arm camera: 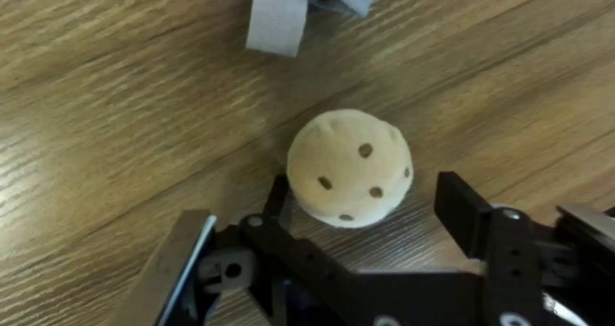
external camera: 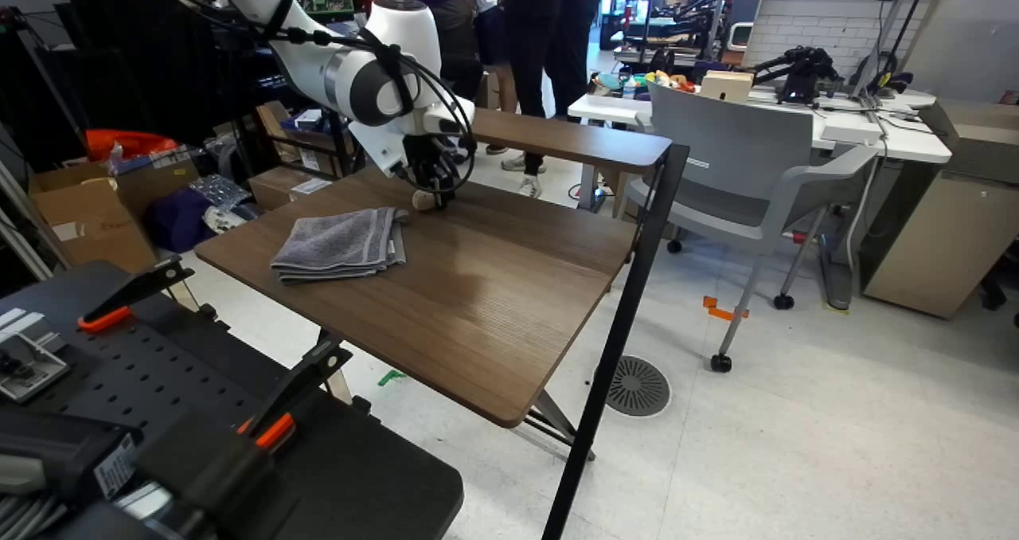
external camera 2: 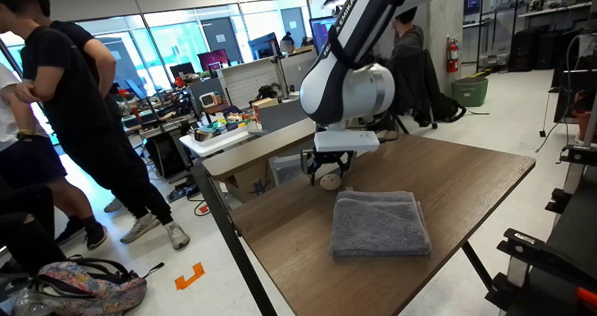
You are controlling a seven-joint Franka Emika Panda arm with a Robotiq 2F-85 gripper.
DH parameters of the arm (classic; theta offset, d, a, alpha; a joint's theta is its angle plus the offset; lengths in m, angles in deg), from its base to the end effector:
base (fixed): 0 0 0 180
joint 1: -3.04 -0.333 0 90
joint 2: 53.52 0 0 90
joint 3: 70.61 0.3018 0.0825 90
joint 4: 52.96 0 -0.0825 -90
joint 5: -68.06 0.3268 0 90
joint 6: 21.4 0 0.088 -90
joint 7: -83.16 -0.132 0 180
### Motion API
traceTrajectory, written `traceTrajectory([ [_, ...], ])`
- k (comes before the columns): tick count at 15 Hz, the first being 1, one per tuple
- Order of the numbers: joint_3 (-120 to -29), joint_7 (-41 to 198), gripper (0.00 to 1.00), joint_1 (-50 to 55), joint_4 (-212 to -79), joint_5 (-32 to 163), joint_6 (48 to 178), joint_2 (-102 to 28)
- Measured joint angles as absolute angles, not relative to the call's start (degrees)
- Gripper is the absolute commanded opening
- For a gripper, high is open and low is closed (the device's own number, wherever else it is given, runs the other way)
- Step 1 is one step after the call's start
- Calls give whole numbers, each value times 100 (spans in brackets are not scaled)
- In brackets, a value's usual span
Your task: Slide the towel across the table and move the toy to the right.
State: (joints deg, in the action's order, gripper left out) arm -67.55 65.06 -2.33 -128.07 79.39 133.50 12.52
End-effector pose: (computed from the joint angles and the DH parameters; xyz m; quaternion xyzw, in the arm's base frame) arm 0.6896 0.0882 0.0703 -0.9727 0.1849 -0.0982 0.0997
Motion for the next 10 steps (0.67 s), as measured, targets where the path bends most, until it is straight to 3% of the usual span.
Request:
traceTrajectory([
  [6, -6586, 6509, 1, -153, -12529, 8068, 12772, 1252],
  [10, -6523, 6510, 0, -93, -12387, 8234, 12529, 1252],
])
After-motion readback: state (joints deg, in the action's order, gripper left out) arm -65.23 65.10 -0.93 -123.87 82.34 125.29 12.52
